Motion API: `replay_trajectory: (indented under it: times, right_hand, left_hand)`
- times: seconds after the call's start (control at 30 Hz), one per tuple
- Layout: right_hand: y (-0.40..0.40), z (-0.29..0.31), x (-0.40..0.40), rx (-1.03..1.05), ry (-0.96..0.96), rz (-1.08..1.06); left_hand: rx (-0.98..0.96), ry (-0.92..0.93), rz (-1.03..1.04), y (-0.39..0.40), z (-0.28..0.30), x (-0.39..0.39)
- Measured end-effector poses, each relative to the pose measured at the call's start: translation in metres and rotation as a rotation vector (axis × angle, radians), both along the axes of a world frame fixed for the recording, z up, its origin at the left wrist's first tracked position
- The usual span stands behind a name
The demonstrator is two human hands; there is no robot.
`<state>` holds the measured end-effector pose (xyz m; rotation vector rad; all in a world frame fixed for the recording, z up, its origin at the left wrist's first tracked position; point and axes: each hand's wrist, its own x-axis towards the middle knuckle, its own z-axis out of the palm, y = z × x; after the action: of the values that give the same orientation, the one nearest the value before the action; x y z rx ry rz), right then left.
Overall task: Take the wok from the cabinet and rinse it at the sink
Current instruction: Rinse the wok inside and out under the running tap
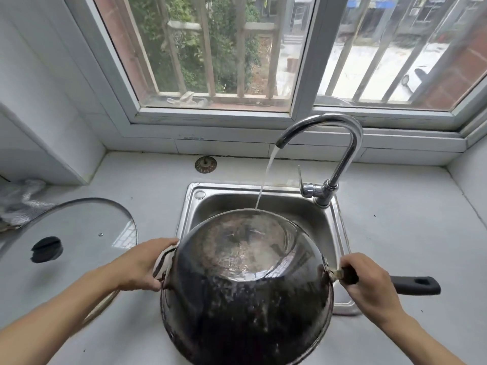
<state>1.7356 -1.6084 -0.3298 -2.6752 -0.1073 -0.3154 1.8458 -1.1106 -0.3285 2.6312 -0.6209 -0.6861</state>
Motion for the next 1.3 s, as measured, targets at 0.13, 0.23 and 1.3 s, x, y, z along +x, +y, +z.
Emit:
replay_trajectory:
  times: [0.13, 0.23, 1.3]
  right_hand:
    - [-0.003, 0.003, -0.001, 0.003, 0.01, 0.003]
    - [-0.006, 0.002, -0.001, 0.027, 0.036, -0.006]
    - [-0.022, 0.04, 0.074, -0.097, 0.097, 0.212]
  left_hand:
    - [-0.094, 0.104, -0.003, -0.009, 0.012, 0.0]
    - [-0.122, 0.128, 0.01, -0.012, 0.019, 0.003]
    - [-0.003, -0.644, -0.019, -0.016, 0.04, 0.048]
